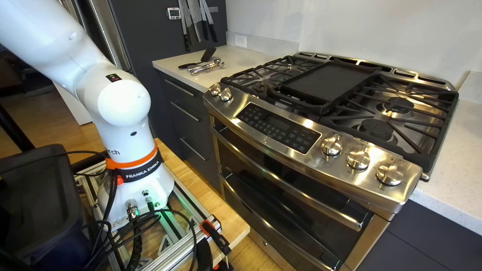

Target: Turn off the lights above the stove

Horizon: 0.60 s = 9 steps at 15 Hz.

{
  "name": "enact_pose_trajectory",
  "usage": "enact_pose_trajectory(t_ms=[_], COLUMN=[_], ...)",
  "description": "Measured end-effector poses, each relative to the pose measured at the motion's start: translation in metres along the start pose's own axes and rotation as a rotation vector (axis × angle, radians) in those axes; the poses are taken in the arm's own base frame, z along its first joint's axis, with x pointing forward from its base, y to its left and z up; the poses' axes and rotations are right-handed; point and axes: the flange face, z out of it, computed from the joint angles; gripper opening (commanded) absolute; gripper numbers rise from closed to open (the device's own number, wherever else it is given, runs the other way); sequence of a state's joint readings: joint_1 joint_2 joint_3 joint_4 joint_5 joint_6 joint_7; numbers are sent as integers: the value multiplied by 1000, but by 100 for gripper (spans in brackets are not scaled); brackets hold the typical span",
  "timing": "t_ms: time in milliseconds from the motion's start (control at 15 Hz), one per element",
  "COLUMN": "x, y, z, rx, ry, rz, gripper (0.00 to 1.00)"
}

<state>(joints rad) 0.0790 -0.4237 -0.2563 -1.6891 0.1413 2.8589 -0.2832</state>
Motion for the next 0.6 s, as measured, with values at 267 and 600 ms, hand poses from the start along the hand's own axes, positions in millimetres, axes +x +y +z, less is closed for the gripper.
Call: enact_pose_trajectory(t_ms=[267, 600], x=[7, 38], y=[0, -9], z=[-12, -67], rx=[13, 47], ry=[-64, -209], rz=[-20, -78], gripper=[0, 0])
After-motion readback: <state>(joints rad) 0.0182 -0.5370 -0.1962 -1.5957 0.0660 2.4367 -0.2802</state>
